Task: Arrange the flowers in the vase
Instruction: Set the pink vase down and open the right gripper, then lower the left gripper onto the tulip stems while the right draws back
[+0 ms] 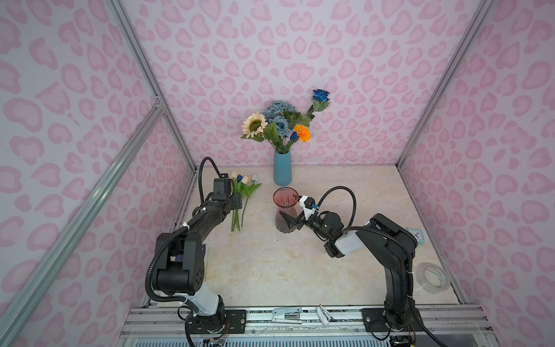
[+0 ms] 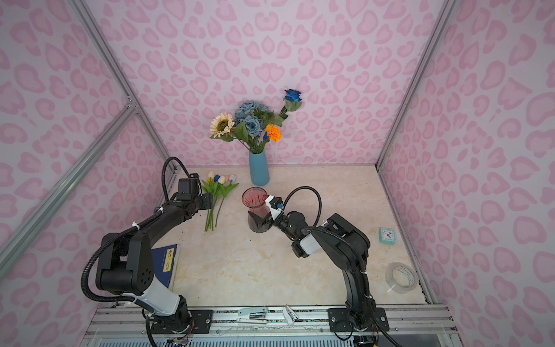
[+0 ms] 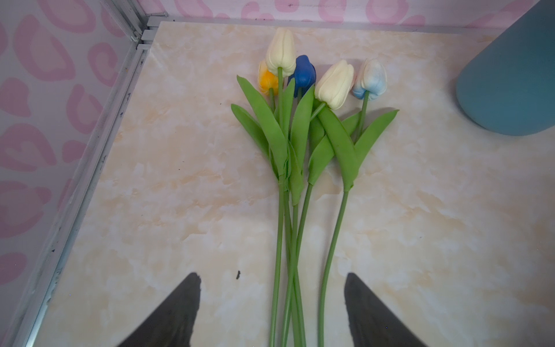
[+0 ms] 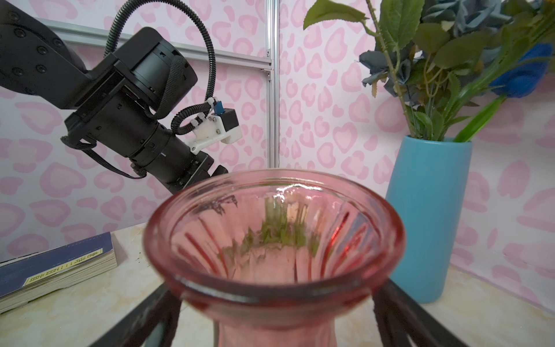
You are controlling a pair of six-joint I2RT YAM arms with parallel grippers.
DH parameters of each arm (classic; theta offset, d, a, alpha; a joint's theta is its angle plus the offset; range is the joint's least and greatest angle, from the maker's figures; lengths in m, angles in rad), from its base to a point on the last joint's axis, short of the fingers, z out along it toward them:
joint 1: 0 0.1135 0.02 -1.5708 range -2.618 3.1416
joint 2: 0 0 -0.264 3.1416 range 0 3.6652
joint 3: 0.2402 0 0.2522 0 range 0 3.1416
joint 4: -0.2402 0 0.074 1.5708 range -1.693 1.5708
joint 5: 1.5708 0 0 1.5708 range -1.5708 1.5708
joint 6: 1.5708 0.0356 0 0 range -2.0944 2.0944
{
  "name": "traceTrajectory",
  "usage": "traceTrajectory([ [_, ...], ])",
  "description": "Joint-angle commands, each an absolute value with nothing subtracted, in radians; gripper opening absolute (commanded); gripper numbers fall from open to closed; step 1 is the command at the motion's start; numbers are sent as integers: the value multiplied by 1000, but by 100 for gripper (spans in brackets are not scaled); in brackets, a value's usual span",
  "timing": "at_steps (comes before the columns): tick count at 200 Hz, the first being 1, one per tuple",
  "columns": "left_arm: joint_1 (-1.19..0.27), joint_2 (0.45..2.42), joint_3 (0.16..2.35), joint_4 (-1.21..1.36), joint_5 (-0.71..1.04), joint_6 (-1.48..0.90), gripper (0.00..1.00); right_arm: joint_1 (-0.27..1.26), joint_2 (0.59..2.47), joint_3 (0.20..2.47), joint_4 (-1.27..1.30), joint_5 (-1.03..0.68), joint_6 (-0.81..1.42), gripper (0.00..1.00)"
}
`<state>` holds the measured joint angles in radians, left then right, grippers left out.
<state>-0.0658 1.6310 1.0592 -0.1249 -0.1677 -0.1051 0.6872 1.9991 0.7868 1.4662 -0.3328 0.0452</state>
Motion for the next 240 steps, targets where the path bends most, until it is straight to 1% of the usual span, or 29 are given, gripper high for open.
traceTrajectory([
  [1,-66,1635,1069,-109,-176,-113,78,689,1977,766,1457,-321,29,97],
  [44,-63,1655,1090,-131,-164,-109,79,689,1897,669,1454,-337,27,97],
  [70,-61,1690,1120,-162,-158,-100,79,697,1824,574,1460,-311,1,97],
  [99,-46,1748,1161,-202,-146,-100,77,694,1697,488,1433,-268,-11,97],
  [125,-43,1809,1213,-243,-138,-73,74,690,1575,479,1322,-265,-23,96],
  [131,-42,1827,1230,-257,-137,-69,72,687,1554,480,1305,-267,-26,96],
  [140,-41,1849,1252,-273,-132,-62,64,687,1524,482,1285,-268,-30,96],
  [144,-41,1857,1256,-276,-127,-59,62,686,1512,484,1277,-268,-29,96],
  [175,-41,1914,1299,-302,-120,-52,60,683,1439,494,1247,-284,-26,95],
  [187,-41,1934,1310,-307,-117,-49,58,682,1416,494,1254,-284,-23,95],
  [194,-41,1948,1319,-315,-114,-48,54,683,1403,495,1255,-282,-23,95],
  [220,-40,1982,1336,-317,-127,-49,52,683,1360,503,1234,-286,-37,95],
  [231,-39,1996,1339,-318,-122,-49,47,683,1350,503,1221,-287,-44,95],
  [240,-38,2012,1354,-325,-120,-47,46,685,1344,500,1220,-284,-48,95],
])
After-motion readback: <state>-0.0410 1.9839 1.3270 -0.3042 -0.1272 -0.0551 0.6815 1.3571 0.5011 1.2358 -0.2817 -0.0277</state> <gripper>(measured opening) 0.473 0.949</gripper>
